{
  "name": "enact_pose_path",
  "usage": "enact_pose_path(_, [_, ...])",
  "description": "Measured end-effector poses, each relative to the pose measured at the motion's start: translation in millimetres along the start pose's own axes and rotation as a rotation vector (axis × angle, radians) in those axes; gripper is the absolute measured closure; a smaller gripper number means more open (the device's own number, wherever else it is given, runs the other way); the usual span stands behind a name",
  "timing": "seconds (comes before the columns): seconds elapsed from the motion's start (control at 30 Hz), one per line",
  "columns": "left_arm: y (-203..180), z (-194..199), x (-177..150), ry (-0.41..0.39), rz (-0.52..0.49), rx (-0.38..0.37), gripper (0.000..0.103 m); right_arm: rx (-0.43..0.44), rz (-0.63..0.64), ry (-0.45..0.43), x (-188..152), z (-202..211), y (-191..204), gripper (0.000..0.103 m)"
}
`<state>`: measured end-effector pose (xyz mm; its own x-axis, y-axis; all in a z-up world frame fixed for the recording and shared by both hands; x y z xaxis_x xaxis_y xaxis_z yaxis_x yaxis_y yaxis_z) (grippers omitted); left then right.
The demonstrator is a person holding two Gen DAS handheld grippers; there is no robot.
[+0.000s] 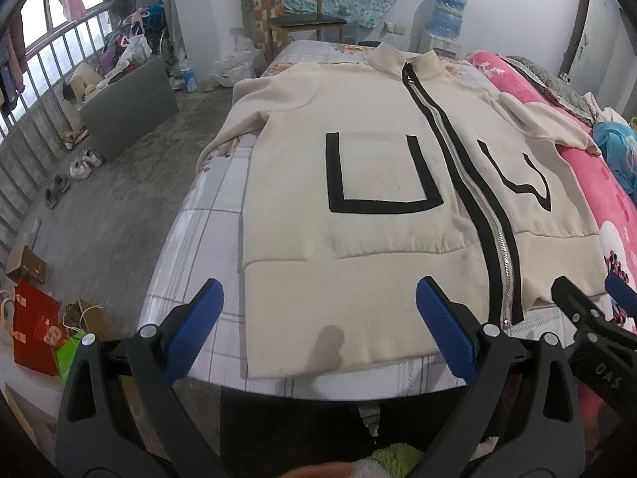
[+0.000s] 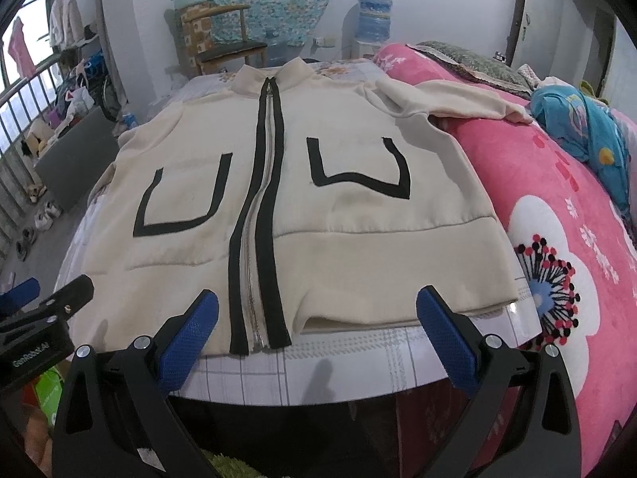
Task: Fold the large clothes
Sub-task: 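Grasp the jacket sleeve with the left tool and lift it up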
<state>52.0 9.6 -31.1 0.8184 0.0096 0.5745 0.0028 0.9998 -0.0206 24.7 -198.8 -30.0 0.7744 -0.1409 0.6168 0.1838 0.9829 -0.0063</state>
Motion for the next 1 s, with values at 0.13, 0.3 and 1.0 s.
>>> enact_pose_path(0.13, [2.3,-16.3,11.1,0.009,-0.012,0.006,0.009,0.026,0.003,-0.004,11.0,-6.8,3.8,0.006])
enact_pose_path(0.3, [18.4,-31.0,35.2,-0.046,-0.027,0.008,0.009,0.051,0.085,-0.022,36.9,-23.6,25.2,0.006])
enact_pose_path(1.0, [320.5,-310.5,35.3,0.252,1.052,-0.723,0.009,0.177,0.372,0.077,90.5,-111.2,176.6,0.006])
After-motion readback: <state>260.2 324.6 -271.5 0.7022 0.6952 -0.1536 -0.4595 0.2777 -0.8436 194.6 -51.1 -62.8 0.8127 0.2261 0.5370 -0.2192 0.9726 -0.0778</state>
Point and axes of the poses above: each gripper's, at about its wrist camera, not at the fingertips, and z roughly against the way its jaws point, y to its left, x to its top, the point moved 4 cm from there along -z, roughly the way its jaws point, and after that the axes turned 1 degree about -x, right-handed, at the moved point
